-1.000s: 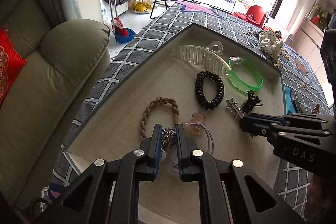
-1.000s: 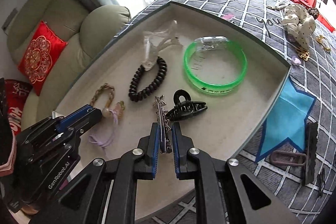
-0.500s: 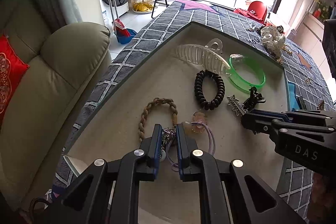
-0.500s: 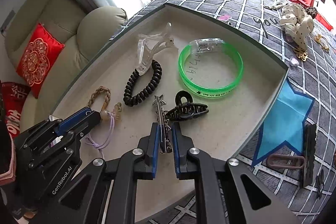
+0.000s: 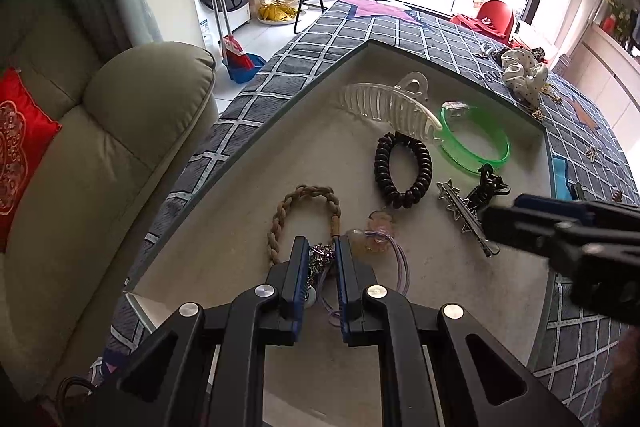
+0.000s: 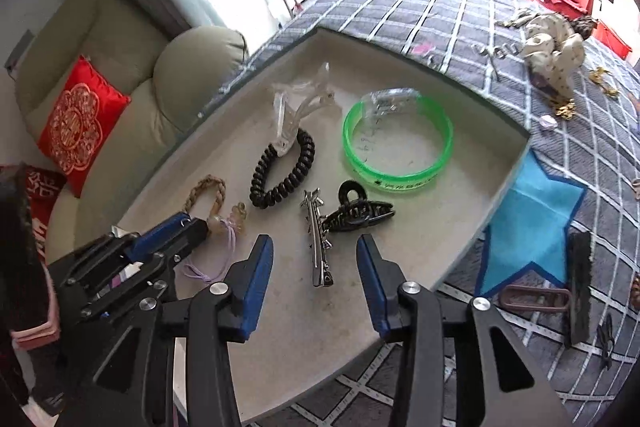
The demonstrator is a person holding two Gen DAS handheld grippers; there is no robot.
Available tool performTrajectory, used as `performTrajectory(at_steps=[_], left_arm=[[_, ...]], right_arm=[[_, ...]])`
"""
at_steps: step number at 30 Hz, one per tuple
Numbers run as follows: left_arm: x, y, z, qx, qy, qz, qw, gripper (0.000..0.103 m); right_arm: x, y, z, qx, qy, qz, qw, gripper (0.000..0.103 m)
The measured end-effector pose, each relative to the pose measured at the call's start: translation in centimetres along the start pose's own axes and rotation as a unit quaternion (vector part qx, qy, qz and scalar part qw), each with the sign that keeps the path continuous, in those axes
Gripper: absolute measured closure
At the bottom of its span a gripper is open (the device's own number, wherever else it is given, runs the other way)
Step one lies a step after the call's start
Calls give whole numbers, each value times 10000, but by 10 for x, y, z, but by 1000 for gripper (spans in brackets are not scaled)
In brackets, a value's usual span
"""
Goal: Organize jewelry
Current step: 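Lower the hair pin and chain bracelet into the tray and open both tools, then withdraw both open tools back from the tray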
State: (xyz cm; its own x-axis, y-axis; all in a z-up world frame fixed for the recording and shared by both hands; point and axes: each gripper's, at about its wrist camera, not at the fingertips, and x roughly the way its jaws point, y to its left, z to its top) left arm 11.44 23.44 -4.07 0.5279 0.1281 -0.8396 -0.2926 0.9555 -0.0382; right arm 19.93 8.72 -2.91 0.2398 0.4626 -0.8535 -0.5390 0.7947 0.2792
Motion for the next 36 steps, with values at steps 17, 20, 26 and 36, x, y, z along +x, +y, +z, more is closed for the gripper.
performTrajectory(at_steps=[17, 20, 26, 36], left_arm=[[-10, 0, -3, -66, -274, 115, 9995, 6], [-13, -1, -1, -11, -330, 57, 9994, 6], [-12, 0, -1, -21, -279, 33, 9996, 6], [-20, -1, -4, -16, -324, 54, 9995, 0]], right_arm=[[-31, -2, -11, 87, -271, -17, 9996, 56], [-32, -2, -11, 82, -288, -27, 9995, 56], [-32, -2, -11, 90, -275, -30, 9996, 56], [-30, 0, -16, 71, -185, -11, 9998, 54]])
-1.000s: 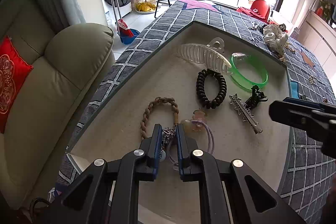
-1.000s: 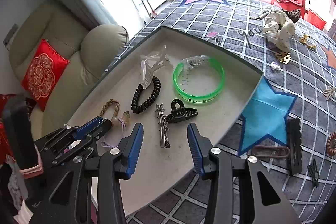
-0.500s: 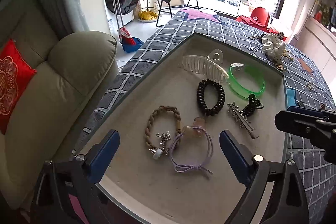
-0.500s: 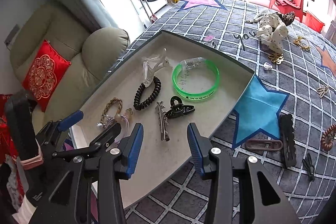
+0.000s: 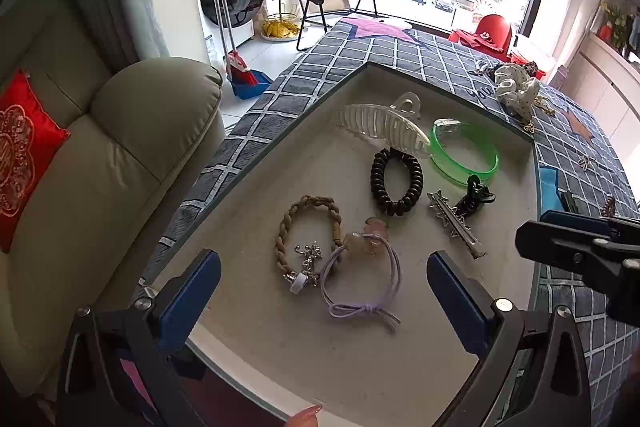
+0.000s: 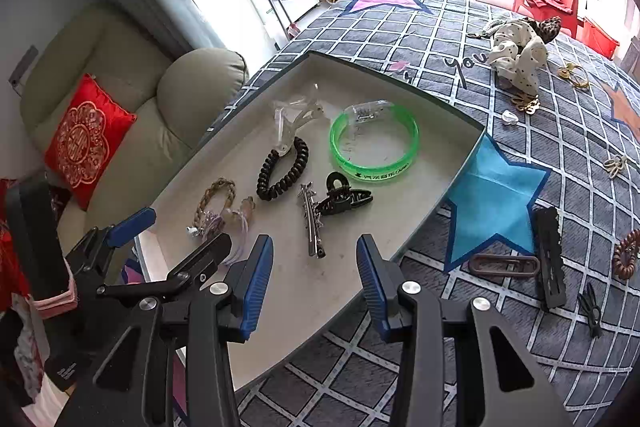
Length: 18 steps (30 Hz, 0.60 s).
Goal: Organize jewelry
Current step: 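Withdraw both open tools back from the tray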
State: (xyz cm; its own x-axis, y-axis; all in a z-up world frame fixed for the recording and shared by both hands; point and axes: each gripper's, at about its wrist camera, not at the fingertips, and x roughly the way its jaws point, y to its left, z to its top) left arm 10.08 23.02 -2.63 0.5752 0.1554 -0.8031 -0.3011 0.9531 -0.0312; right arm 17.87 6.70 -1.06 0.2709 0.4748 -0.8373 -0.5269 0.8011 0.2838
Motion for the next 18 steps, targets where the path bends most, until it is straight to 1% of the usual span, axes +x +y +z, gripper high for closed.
performTrajectory(at_steps=[1, 2, 3, 4, 5, 8, 14, 16, 17, 18], left_arm=[[-2, 0, -1, 13, 1, 18, 10000, 0], [-3, -1, -2, 22, 3, 38, 10000, 0], [-4, -1, -2, 21, 7, 50, 10000, 0], [-5, 0, -3, 13, 16, 62, 10000, 0], [-6, 0, -4, 6, 21, 73, 10000, 0], [-10, 1, -7, -31, 28, 132, 9999, 0], [-20, 2, -11, -53, -47, 273, 9996, 0], [-23, 2, -11, -64, -63, 318, 9995, 0], [-25, 2, -12, -72, -67, 327, 9994, 0], [-27, 3, -13, -74, -71, 327, 9994, 0]], right_arm=[[1, 1, -1, -2, 20, -8, 10000, 46], [1, 1, -1, 4, 20, -4, 10000, 36], [1, 0, -2, 11, 20, 0, 10000, 32], [1, 0, -3, 23, 21, -2, 10000, 25], [0, 0, -4, 27, 21, -8, 10000, 23], [-2, -2, -7, 37, 29, -67, 10000, 22], [-7, -5, -13, 83, 16, -147, 9999, 17], [-9, -5, -15, 80, -6, -176, 9998, 10], [-10, -5, -15, 73, -30, -190, 9998, 4], [-12, -4, -16, 60, -67, -204, 9998, 0]])
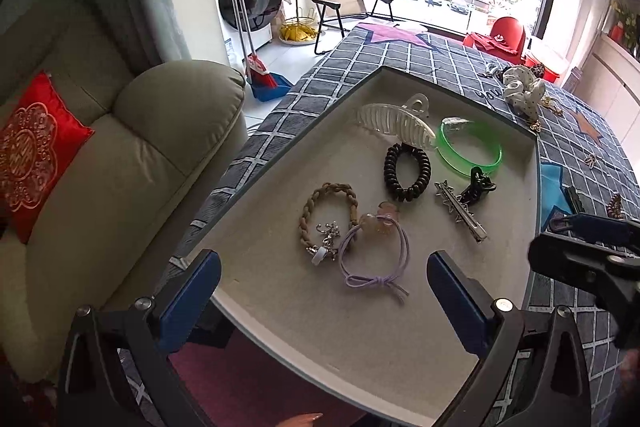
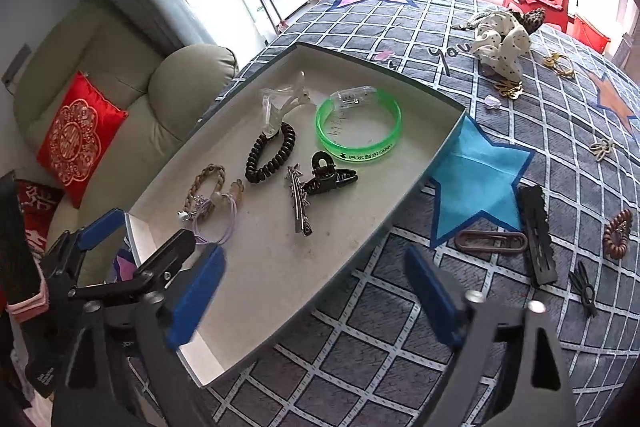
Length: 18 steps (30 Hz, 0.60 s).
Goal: Organize jewelry
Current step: 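Withdraw both open tools back from the tray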
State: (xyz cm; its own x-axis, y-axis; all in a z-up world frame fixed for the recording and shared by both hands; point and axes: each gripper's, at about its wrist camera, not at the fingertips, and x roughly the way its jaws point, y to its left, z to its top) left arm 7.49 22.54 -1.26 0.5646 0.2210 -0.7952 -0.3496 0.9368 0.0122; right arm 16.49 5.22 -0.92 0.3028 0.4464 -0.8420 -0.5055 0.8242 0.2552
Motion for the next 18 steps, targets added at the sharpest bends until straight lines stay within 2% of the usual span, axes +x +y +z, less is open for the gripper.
performTrajectory(at_steps=[11, 18], left_arm=[[-18, 3, -11, -87, -42, 59, 9999, 0], [-45, 3, -20, -111, -190, 214, 9995, 0]], right_arm=[[-14, 14, -12, -278, -172, -128, 9994, 0], [-41, 17, -23, -101, -425, -317, 9985, 0]])
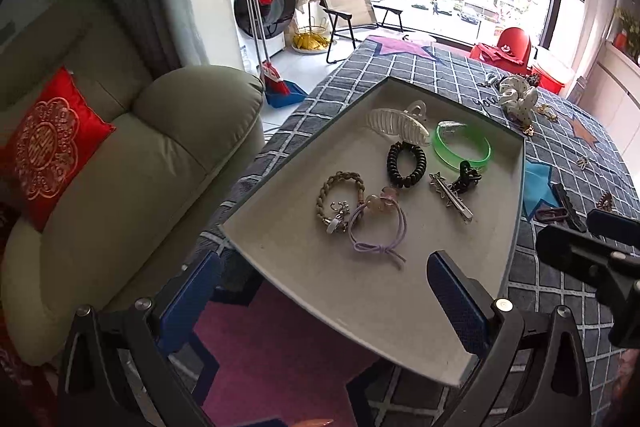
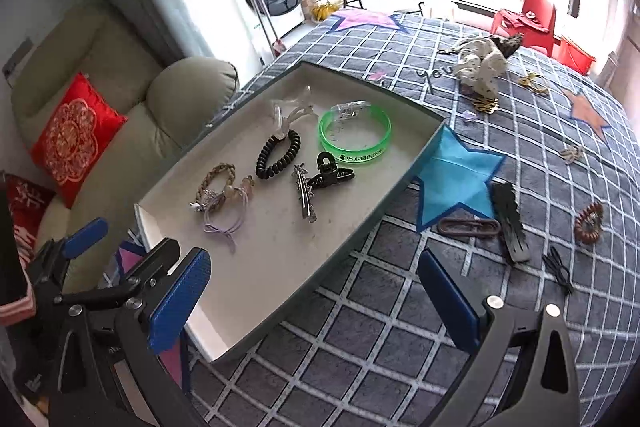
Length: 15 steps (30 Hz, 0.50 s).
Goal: Organize jewelry
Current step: 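Withdraw both open tools back from the tray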
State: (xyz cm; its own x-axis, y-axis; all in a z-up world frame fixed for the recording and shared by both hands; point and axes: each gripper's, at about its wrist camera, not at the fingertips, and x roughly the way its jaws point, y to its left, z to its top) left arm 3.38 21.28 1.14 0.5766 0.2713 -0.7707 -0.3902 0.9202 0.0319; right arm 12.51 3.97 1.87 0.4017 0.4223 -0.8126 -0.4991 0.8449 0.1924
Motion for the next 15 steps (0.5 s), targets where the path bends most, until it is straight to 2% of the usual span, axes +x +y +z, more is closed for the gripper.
performTrajectory(at_steps=[15], left_arm=[[-54, -7, -23, -30, -181, 132, 9997, 0]], right_arm=[[-49, 11, -28, -112, -527, -443, 9976, 0]])
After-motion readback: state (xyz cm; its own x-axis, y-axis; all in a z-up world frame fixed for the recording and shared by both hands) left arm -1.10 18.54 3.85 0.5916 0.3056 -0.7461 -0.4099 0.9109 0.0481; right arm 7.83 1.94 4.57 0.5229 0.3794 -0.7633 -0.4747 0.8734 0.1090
